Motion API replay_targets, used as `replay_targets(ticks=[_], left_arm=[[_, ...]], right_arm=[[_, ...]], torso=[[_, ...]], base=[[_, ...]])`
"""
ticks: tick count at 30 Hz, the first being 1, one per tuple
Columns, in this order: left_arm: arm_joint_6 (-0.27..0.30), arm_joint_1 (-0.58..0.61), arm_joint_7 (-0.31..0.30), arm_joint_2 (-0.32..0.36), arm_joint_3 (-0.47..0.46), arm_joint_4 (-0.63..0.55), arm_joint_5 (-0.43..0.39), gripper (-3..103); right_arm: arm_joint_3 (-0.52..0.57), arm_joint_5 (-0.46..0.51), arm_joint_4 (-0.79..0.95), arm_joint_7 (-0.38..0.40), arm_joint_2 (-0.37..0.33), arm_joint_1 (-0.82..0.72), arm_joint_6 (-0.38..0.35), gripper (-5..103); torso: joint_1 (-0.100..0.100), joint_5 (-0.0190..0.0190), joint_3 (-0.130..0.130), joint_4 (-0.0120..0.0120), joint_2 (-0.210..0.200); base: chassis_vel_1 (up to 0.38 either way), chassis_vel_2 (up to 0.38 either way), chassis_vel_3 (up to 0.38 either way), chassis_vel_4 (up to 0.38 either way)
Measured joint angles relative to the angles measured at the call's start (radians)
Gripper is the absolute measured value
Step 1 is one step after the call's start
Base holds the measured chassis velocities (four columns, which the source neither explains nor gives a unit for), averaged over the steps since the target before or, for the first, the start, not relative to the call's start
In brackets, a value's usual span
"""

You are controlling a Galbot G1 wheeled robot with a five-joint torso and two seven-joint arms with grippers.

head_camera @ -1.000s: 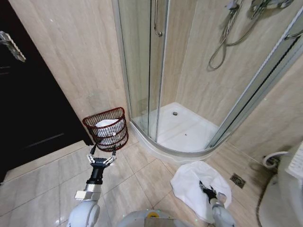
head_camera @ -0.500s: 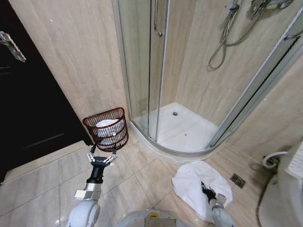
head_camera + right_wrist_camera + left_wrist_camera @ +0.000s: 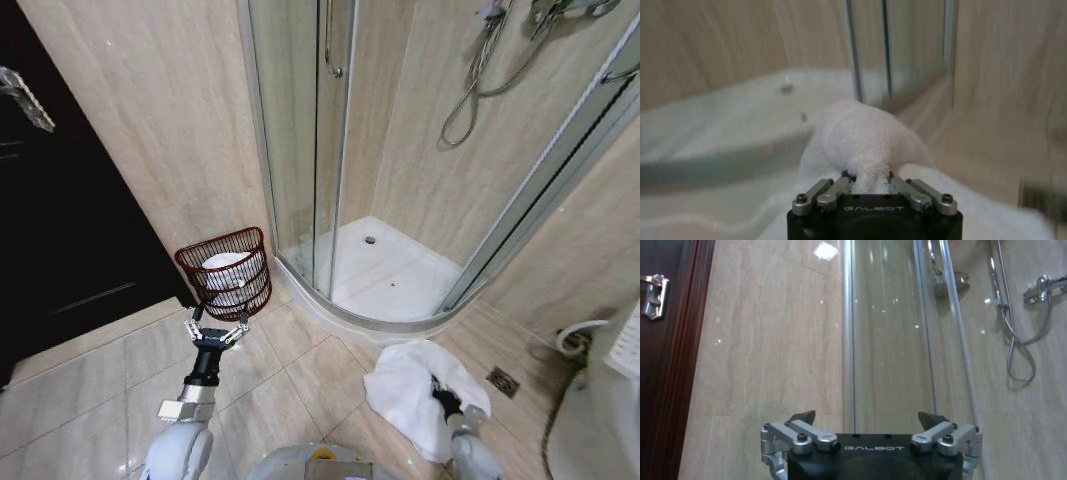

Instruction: Discard the used towel into the hamper.

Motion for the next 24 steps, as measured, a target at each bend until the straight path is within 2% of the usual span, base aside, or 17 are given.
replay_targets(ticks=[2,5,9,11,12,16,17,20,24], left_arm=[[-0.003,0.001,0.0,0.0,0.0,0.0,-0.001,100],[-0.009,0.002,0.0,-0.001,0.001,0.001,-0.01,100],[-0.008,0.002,0.0,0.0,0.001,0.001,-0.015,100],[-0.007,0.001,0.0,0.0,0.001,0.002,-0.02,100],[-0.007,0.001,0.0,0.0,0.001,0.002,-0.02,100],[-0.006,0.002,0.001,0.002,0.002,0.003,-0.032,100],[-0.006,0.002,0.001,0.002,0.002,0.003,-0.032,100],[-0.006,0.002,0.002,0.003,0.002,0.003,-0.043,100],[-0.007,0.002,0.002,0.004,0.002,0.003,-0.054,100]], right_arm=[[0.01,-0.025,0.04,0.004,0.005,-0.017,0.022,19],[0.035,-0.084,0.216,0.007,0.024,-0.097,0.07,19],[0.037,-0.087,0.395,0.026,0.039,-0.185,0.07,19],[0.033,-0.083,0.561,0.063,0.052,-0.263,0.046,19],[0.033,-0.083,0.561,0.063,0.052,-0.263,0.046,19],[0.034,-0.085,0.799,0.099,0.068,-0.365,0.003,19],[0.034,-0.085,0.799,0.099,0.068,-0.365,0.003,19],[0.042,-0.092,0.967,0.117,0.073,-0.401,-0.047,19],[0.038,-0.109,1.063,0.131,0.074,-0.402,-0.093,19]], torso=[[0.0,0.0001,0.0,-0.0001,0.0],[0.0,-0.0004,0.0,-0.0003,0.0],[0.0,-0.0004,0.0,-0.0001,0.0],[0.0,-0.0005,0.0,-0.0003,0.0],[0.0,-0.0005,0.0,-0.0003,0.0],[0.0,-0.0001,0.0,-0.0003,0.001],[0.0,-0.0001,0.0,-0.0003,0.001],[0.0,-0.0007,0.0,-0.0002,0.001],[0.0,-0.0009,0.0,-0.0001,0.001]], base=[[0.0,0.0,0.0,0.0],[0.0,0.0,0.0,0.0],[0.0,0.0,0.0,0.0],[0.0,0.0,0.0,0.0],[0.0,0.0,0.0,0.0],[0.0,0.0,0.0,0.0],[0.0,0.0,0.0,0.0],[0.0,0.0,0.0,0.0],[0.0,0.0,0.0,0.0]])
